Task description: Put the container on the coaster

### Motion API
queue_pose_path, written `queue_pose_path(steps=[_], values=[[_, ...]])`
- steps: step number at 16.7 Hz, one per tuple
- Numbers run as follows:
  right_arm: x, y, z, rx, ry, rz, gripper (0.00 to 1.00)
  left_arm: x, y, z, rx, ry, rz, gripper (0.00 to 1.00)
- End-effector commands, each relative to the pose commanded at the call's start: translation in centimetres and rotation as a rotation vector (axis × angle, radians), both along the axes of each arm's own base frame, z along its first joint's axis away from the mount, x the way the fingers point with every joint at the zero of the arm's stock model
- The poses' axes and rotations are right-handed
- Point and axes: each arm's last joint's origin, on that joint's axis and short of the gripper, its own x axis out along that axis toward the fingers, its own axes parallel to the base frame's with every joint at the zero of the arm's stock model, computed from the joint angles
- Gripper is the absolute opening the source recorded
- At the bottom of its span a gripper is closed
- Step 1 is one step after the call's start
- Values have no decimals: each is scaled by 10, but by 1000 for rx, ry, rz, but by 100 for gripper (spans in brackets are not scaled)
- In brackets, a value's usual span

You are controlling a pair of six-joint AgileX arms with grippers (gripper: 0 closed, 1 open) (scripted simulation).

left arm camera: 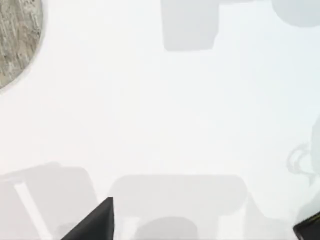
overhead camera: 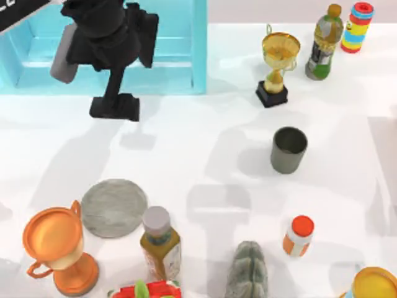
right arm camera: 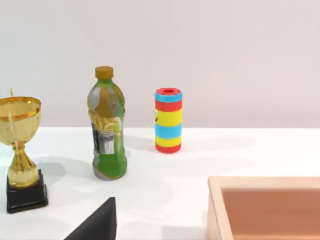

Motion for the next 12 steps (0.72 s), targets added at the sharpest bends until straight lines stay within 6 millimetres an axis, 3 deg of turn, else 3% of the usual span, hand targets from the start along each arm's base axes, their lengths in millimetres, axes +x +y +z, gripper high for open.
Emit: queue_pose_path(steps=[3, 7, 12], values=[[0, 0, 0, 0, 0, 0, 100, 12, -61, -19, -30, 133, 84, 100], [0, 0, 0, 0, 0, 0, 100, -1, -132, -20, -78, 200, 134, 100], [0, 0, 0, 0, 0, 0, 100, -25, -183, -19, -118, 223, 147, 100]])
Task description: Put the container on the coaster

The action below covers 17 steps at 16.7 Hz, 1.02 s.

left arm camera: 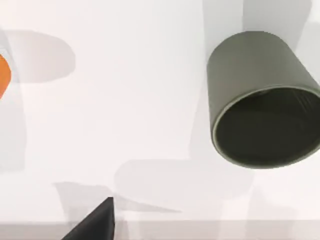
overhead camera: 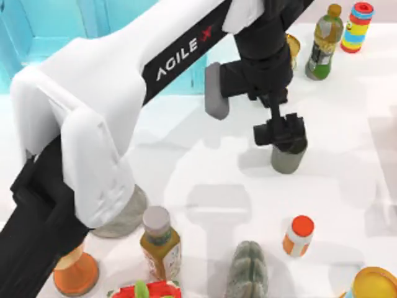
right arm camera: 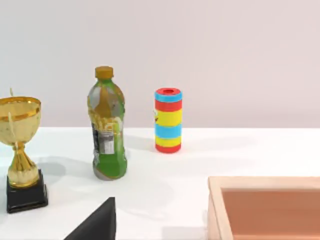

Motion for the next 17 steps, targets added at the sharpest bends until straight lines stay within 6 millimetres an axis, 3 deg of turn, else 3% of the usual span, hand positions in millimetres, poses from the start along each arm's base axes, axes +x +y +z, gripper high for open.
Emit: queue_pose_path(steps=[8, 17], values=[[0, 0, 0, 0, 0, 0, 100, -1, -5, -5, -2, 1, 1, 100], [0, 0, 0, 0, 0, 0, 100, -2, -33, -92, -4, 0, 0, 100]])
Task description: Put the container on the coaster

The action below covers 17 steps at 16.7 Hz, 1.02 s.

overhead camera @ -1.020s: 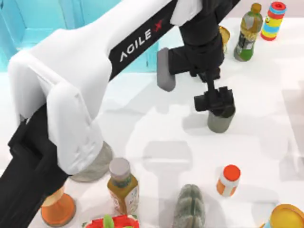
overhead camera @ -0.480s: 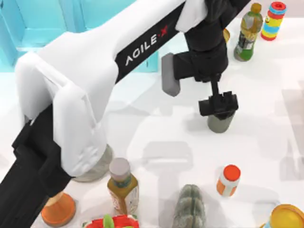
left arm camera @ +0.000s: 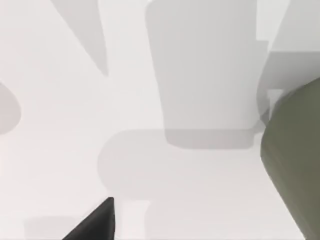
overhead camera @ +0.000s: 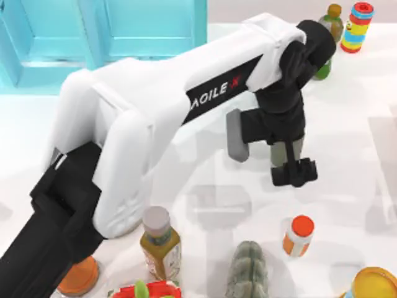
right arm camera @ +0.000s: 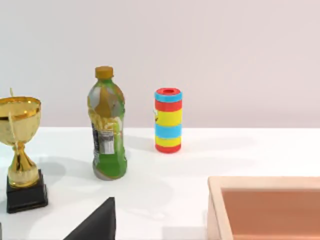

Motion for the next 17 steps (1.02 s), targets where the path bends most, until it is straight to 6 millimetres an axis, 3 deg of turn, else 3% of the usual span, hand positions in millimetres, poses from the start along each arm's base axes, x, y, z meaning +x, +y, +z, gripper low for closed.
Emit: queue_pose_path(steps=[5, 17], values=[[0, 0, 0, 0, 0, 0, 100, -1, -1, -4, 1, 1, 0, 100], [0, 0, 0, 0, 0, 0, 100, -1, -1, -4, 1, 1, 0, 10]])
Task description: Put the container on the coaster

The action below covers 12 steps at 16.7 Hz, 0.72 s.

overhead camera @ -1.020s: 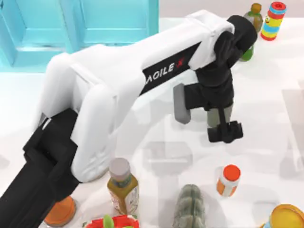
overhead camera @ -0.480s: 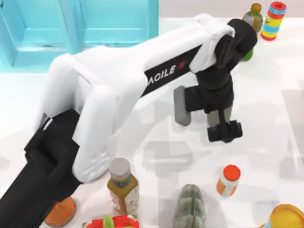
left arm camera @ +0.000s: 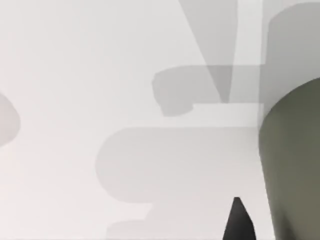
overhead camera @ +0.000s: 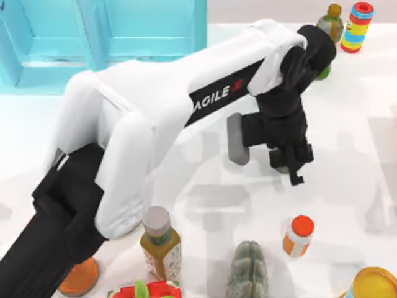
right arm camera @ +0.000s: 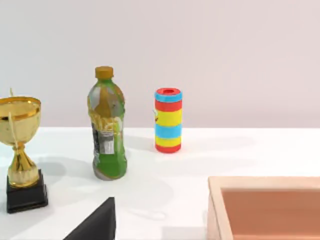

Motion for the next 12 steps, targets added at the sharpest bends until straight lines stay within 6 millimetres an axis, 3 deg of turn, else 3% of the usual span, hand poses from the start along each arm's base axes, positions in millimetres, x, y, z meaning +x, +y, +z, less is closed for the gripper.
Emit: queue_pose_path(steps=[2, 12], values=[[0, 0, 0, 0, 0, 0, 100, 0, 0, 0, 0, 0, 0, 0], [0, 0, 0, 0, 0, 0, 100, 1, 2, 2, 1, -2, -3, 0]])
